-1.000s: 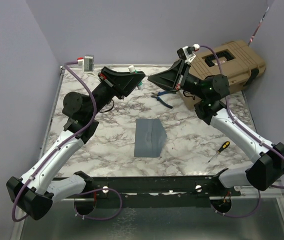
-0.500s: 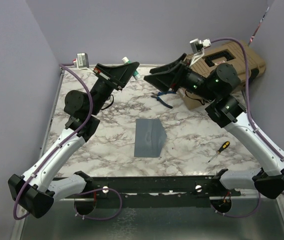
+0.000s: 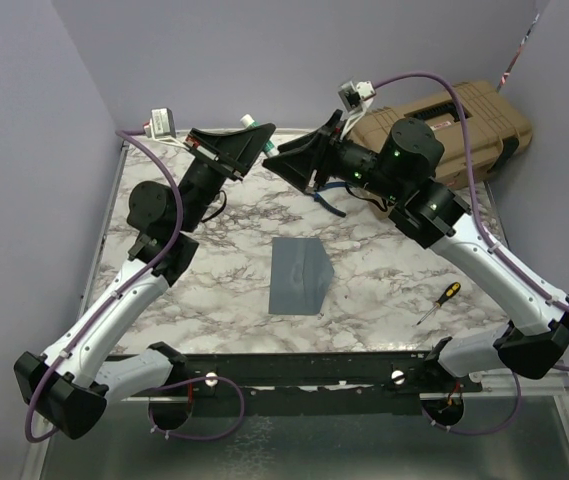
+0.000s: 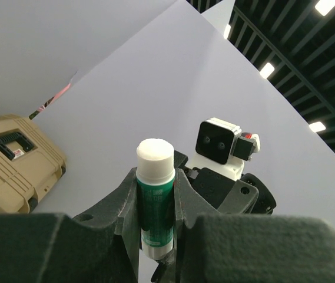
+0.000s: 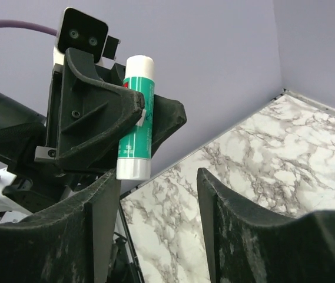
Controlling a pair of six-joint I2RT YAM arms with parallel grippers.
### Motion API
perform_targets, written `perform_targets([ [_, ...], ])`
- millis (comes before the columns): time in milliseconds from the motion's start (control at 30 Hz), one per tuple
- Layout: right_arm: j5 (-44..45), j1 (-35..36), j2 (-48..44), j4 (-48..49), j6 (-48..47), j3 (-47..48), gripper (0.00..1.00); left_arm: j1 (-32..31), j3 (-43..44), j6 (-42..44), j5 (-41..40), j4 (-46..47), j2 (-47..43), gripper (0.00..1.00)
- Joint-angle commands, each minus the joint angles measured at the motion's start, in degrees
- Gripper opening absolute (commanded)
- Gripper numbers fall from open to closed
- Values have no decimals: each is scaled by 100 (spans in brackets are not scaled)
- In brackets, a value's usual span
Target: Place the letter into the envelope and seal it
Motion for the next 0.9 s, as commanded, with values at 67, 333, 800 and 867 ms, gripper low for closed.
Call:
perform_targets([
  [67,-19,17,88,21,243,211,41,4,-102,67,-36,18,-208,0],
  [333,-259,17,-58,458,714,-20,28,2,-128,143,100,18,-248,0],
  [800,-405,-49,-45,637,2210,-50,0,4,-302,355,432,319,-372,0],
  [867,-428,-191,-134,980,3048,-286,0,4,-452,456,528,546,-445,0],
])
